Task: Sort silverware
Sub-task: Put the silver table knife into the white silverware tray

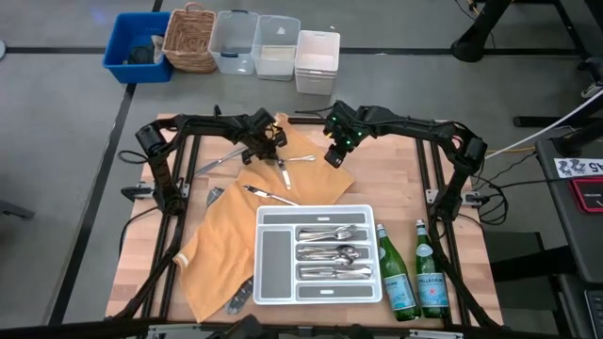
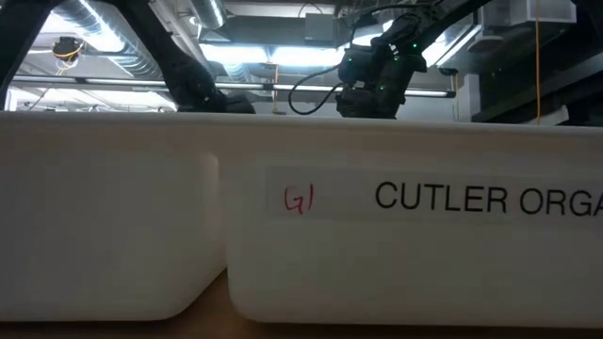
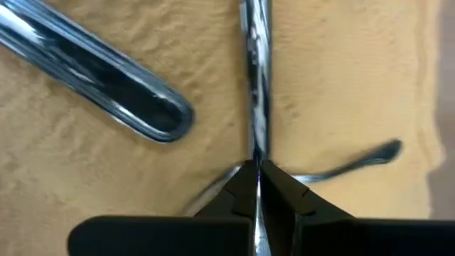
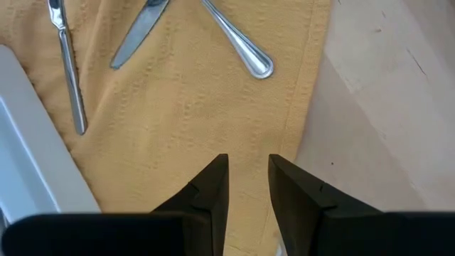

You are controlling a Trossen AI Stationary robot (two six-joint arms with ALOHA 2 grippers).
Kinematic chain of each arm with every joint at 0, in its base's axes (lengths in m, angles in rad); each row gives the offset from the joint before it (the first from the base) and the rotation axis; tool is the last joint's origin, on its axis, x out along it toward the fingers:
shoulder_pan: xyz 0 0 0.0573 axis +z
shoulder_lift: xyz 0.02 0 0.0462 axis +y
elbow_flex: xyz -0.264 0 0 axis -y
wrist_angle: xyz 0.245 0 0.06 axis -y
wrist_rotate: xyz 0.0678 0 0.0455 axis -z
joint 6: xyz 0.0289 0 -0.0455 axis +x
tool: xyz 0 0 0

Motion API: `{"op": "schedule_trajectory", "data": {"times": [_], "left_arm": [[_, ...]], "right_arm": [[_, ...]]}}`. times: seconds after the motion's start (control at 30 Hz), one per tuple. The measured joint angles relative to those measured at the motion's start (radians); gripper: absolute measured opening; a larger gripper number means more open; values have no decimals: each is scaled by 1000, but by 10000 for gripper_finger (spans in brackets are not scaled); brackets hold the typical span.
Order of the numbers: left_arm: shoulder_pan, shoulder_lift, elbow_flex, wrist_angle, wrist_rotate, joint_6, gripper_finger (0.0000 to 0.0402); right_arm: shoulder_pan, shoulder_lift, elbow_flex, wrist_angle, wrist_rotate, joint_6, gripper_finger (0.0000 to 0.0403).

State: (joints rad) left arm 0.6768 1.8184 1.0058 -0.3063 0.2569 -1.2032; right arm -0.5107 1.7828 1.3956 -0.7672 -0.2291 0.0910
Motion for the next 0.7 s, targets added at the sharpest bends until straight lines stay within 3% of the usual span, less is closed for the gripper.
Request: {"op": "schedule_trajectory", "data": {"times": [0.37,0.57,0.7], "left_arm": [[-26,-46,2,17,-18,-19,7],[-54,-41,0,18,-34,142,10],[-57,-41,0,27,-40,186,36]], "right_arm": [[0,0,0,8,0,-23,101],[0,0,0,7,0,-23,101],[0,0,0,7,0,-24,101]]}}
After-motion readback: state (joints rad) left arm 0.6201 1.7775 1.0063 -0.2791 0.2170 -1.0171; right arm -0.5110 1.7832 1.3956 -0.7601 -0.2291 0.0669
